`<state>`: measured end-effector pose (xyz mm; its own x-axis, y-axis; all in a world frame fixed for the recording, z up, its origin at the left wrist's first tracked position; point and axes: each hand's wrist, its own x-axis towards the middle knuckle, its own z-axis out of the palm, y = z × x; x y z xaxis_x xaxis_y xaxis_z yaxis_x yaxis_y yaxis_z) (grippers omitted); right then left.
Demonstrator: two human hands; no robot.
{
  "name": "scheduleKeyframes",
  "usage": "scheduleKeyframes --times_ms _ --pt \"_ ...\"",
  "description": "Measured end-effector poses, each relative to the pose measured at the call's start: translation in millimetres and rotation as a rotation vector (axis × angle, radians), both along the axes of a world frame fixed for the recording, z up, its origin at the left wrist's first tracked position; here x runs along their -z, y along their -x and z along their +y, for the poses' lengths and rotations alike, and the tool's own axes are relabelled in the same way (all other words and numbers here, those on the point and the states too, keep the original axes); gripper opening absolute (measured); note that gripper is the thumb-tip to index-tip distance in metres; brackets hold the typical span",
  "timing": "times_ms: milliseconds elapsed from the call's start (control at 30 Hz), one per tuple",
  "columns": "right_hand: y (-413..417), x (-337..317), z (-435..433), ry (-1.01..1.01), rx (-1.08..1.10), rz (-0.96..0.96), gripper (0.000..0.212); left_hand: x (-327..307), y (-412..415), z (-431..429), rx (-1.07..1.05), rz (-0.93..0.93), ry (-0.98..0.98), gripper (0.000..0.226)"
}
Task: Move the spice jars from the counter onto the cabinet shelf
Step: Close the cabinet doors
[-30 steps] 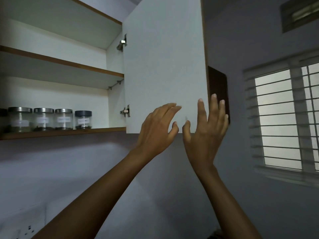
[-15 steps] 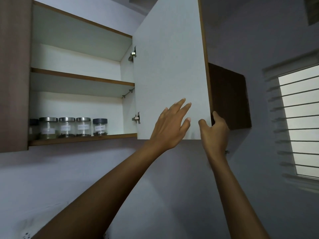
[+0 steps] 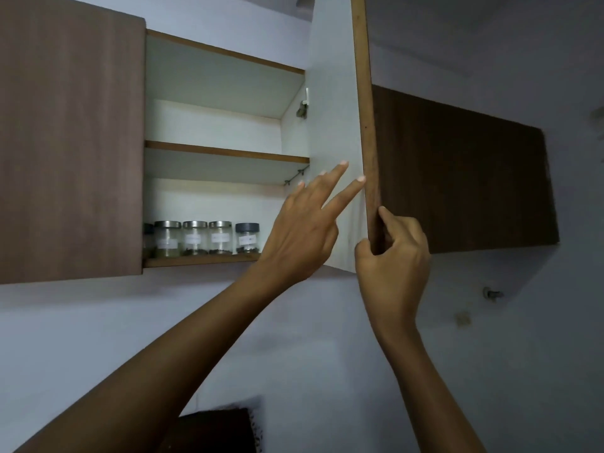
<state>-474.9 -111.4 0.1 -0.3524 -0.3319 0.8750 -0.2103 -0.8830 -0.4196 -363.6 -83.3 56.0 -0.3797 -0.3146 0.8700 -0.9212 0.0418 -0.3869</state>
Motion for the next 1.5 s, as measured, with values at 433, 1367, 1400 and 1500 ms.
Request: scheduleKeyframes --times_ms 433,1367,1400,1500 --pt "-146.1 8.9 50.6 0.200 -0.069 0.108 0.052 4.5 -136.6 76.1 -0.173 -0.008 0.085 0.056" --pt "-396.1 11.9 11.6 0.120 0.127 0.589 0.073 22.0 -370.5 59.4 -0.369 0.426 -0.105 0.060" --pt "-401.4 12.0 9.2 0.114 0.129 0.594 0.074 22.6 -376.2 55.7 -0.371 0.434 -0.113 0.059" --pt "-414.6 13.6 2.6 0.111 0.121 0.590 0.071 27.2 -391.0 42.9 -0.372 0.464 -0.143 0.059"
